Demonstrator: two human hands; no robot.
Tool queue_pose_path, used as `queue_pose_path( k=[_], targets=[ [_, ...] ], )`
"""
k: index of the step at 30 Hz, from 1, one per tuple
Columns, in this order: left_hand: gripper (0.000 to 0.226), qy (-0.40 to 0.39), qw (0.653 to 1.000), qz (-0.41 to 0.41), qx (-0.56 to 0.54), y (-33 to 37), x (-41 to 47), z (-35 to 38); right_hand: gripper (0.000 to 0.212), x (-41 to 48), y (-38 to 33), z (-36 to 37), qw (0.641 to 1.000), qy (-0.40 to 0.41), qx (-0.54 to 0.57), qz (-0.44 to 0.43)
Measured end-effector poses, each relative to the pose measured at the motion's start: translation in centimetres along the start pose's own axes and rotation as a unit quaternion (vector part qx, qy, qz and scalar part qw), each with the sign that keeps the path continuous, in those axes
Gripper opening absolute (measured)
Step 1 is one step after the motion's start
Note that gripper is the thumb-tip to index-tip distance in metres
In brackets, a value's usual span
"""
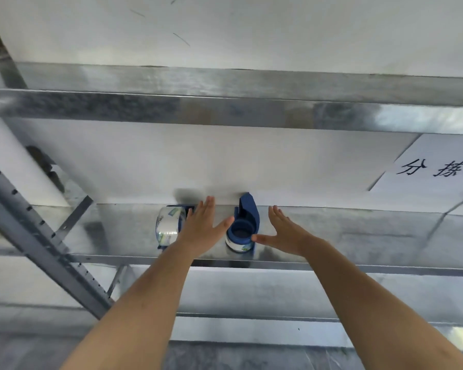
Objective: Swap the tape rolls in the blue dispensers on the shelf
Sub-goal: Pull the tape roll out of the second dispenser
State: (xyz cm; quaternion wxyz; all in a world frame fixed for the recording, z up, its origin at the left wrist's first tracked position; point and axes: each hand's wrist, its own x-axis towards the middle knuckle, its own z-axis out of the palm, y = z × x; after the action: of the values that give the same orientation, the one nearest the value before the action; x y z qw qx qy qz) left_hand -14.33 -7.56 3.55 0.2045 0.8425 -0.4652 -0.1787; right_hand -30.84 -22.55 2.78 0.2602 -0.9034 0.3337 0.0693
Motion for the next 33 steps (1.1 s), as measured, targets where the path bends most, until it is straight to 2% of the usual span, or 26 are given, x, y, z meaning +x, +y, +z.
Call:
queue_pose_path(
  k=[5,20,33],
  targets=[
    [0.081,-0.004,1.0,-0.022,0.022,-0.6,0.5,1.1,0.113,1.0,0.6,1.1,1.0,-0.025,-0.007,-0.005],
    [0.094,-0.08,0.995,0.018,0.051,-2.0,2.7,3.4,0.115,2.8,1.1,1.8,0.998,-0.041,-0.036,0.011],
    [0.102,-0.098,0.993,0.04,0.047,-2.2,3.9,5.1,0.12,3.2,1.5,2.3,0.998,-0.039,-0.054,0.012]
  ],
)
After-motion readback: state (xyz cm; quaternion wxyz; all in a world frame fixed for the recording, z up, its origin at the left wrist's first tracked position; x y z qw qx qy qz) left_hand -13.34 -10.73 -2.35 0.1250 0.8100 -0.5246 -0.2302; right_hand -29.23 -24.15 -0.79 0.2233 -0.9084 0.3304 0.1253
